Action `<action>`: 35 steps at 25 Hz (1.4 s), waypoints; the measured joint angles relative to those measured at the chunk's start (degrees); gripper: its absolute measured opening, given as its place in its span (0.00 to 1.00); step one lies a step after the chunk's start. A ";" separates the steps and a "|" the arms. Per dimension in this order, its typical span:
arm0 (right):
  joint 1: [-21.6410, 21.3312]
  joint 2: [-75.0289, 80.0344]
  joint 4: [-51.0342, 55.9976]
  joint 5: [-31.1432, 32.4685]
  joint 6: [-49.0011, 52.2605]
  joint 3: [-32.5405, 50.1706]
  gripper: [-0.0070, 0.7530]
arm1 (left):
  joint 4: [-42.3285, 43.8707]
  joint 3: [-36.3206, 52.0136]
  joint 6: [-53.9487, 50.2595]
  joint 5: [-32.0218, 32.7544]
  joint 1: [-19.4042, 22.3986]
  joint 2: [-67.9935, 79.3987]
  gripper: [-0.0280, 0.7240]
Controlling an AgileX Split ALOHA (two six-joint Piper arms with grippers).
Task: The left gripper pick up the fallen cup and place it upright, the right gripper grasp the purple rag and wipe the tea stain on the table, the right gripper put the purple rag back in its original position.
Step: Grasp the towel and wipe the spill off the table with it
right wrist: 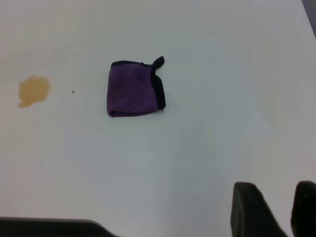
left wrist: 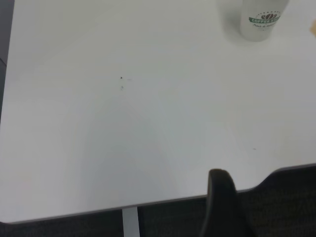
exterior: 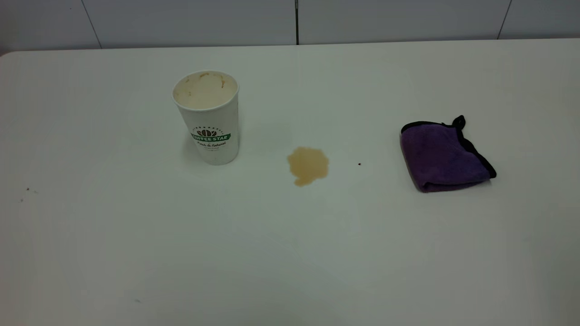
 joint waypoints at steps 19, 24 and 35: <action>0.00 2.35 7.04 -0.71 -2.41 -0.06 0.36 | -0.04 0.00 0.00 0.00 0.00 0.00 0.68; 0.00 15.41 12.62 -4.47 -10.29 -0.69 0.55 | -0.04 0.00 0.00 0.00 0.00 0.00 0.68; 0.00 55.47 23.31 -26.58 -32.07 -3.04 0.66 | -0.04 0.00 0.00 0.00 0.00 0.00 0.68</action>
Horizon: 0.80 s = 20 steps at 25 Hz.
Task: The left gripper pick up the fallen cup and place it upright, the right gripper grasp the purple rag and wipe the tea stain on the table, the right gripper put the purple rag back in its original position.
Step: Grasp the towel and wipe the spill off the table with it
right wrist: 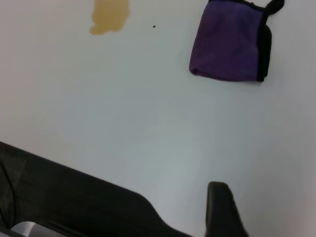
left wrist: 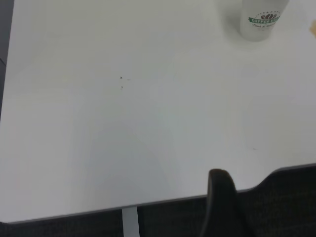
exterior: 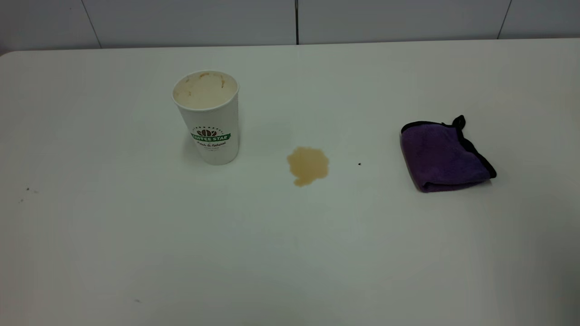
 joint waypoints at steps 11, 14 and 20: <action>5.00 34.21 0.32 -6.62 -4.51 -17.13 0.66 | 0.00 0.00 0.00 0.00 0.00 0.00 0.68; 8.74 42.33 -4.18 -7.77 -1.16 -22.43 0.66 | 0.00 0.00 0.00 0.00 0.00 0.00 0.68; 13.74 59.89 -23.61 -1.36 19.19 -36.80 0.66 | 0.00 0.00 0.00 0.00 0.00 0.00 0.68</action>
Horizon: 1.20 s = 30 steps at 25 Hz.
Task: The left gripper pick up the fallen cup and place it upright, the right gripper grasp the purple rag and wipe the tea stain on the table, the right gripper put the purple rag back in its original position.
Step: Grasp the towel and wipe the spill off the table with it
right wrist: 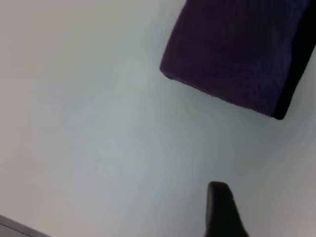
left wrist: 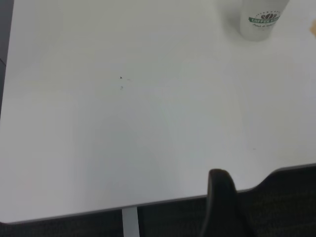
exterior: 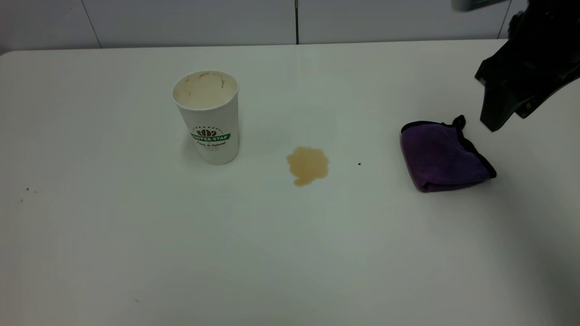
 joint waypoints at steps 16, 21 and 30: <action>2.74 25.95 -6.86 4.13 6.74 -26.04 0.66 | 0.00 0.00 0.00 0.00 0.00 0.00 0.68; 1.46 30.05 -6.98 3.83 5.41 -28.75 0.66 | 0.00 0.00 0.00 0.00 0.00 0.00 0.68; 3.07 31.19 -2.85 -0.05 0.74 -29.11 0.20 | 0.00 0.00 0.00 0.00 0.00 0.00 0.68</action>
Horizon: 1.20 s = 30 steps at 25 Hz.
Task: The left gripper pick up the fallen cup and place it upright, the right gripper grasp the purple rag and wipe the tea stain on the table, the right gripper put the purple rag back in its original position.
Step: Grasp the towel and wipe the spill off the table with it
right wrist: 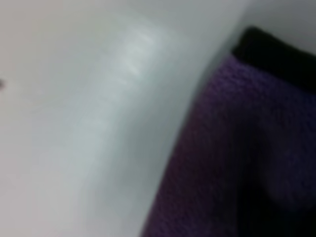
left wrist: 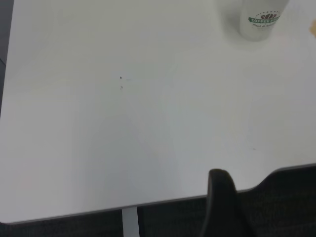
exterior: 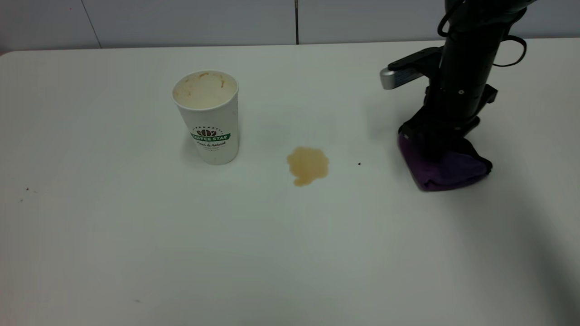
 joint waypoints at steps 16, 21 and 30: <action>12.14 7.01 16.67 -1.01 -7.53 -14.89 0.06 | 0.00 0.00 0.00 0.00 0.00 0.00 0.68; 15.17 8.23 16.76 1.25 -8.57 -17.55 0.06 | -0.02 0.00 0.00 0.00 0.00 0.00 0.68; 22.24 8.35 21.39 10.09 -13.99 -17.74 0.06 | -0.02 0.00 0.00 0.00 0.00 0.00 0.68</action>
